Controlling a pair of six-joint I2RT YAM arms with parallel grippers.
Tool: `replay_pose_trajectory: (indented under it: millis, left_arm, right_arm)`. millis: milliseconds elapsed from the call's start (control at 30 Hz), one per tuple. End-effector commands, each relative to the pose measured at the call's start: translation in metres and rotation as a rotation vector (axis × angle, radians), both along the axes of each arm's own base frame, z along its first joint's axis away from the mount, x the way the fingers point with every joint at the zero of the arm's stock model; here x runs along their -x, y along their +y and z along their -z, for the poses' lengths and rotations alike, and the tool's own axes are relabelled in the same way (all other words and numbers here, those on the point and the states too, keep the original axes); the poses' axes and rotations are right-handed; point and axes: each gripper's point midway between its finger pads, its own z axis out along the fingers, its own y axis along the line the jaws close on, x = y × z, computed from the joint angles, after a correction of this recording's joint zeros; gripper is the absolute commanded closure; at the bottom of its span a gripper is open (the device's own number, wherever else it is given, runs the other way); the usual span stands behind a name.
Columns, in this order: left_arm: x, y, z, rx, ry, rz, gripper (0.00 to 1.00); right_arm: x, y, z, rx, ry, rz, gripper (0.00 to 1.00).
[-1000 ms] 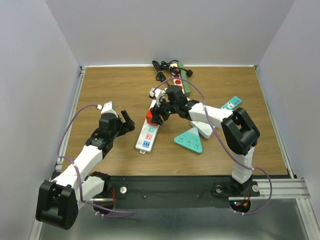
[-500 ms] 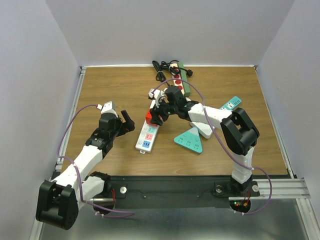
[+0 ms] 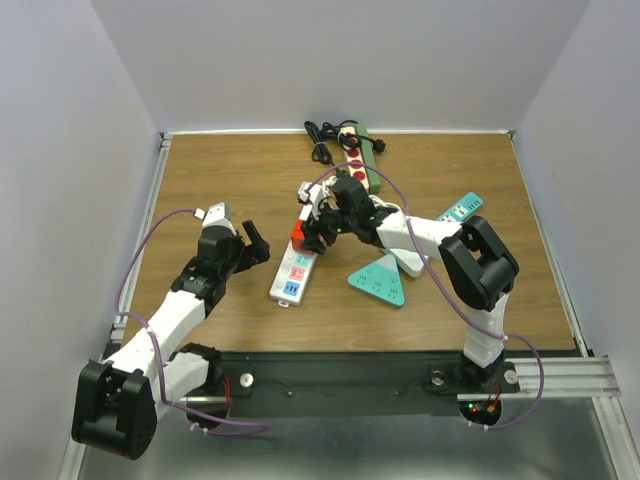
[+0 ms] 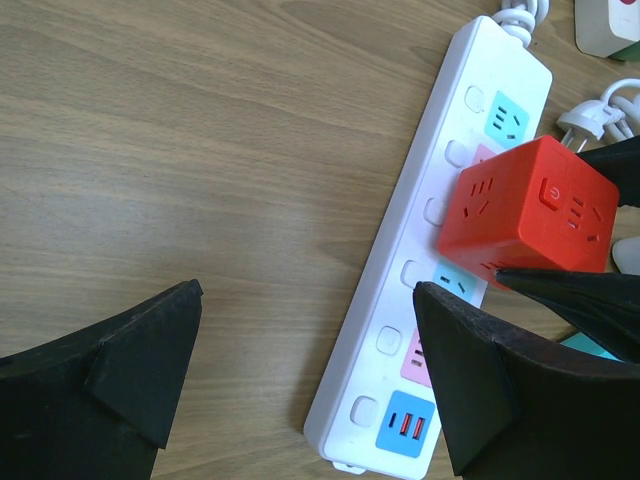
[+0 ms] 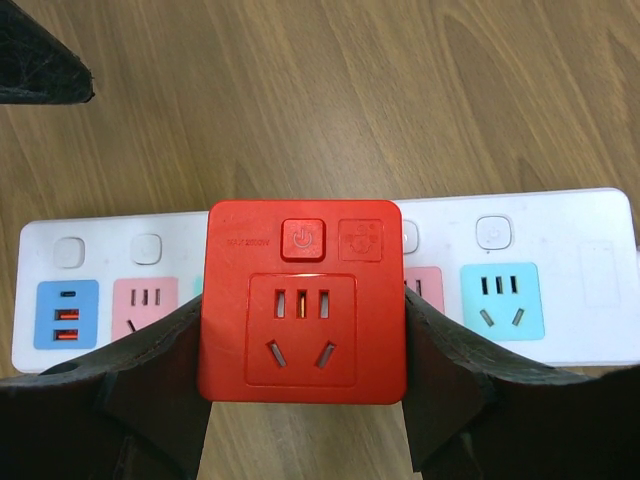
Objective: Insert the plug
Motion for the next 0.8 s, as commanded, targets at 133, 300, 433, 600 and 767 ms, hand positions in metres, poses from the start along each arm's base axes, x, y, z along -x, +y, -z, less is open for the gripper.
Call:
replay_pose_trajectory:
  millis: [133, 300, 433, 600, 767]
  left_arm:
    - [-0.004, -0.001, -0.008, -0.001, -0.046, 0.018, 0.01]
    - [-0.006, -0.003, -0.010, 0.006, -0.057, 0.032, 0.01]
    - [-0.014, -0.007, -0.013, 0.006, -0.060, 0.039, 0.01]
    - [-0.036, -0.035, -0.026, 0.098, -0.109, 0.125, 0.04]
    - [-0.060, -0.057, -0.032, 0.109, -0.125, 0.174, 0.08]
  right_arm:
    - [0.011, -0.019, 0.046, 0.115, 0.039, 0.035, 1.00]
    - [0.017, -0.029, 0.065, 0.156, 0.067, 0.051, 1.00]
    - [0.024, -0.039, 0.075, 0.182, 0.089, 0.074, 1.00]
    - [0.036, -0.051, 0.084, 0.204, 0.125, 0.094, 1.00]
    - [0.044, -0.064, 0.092, 0.232, 0.150, 0.137, 1.00]
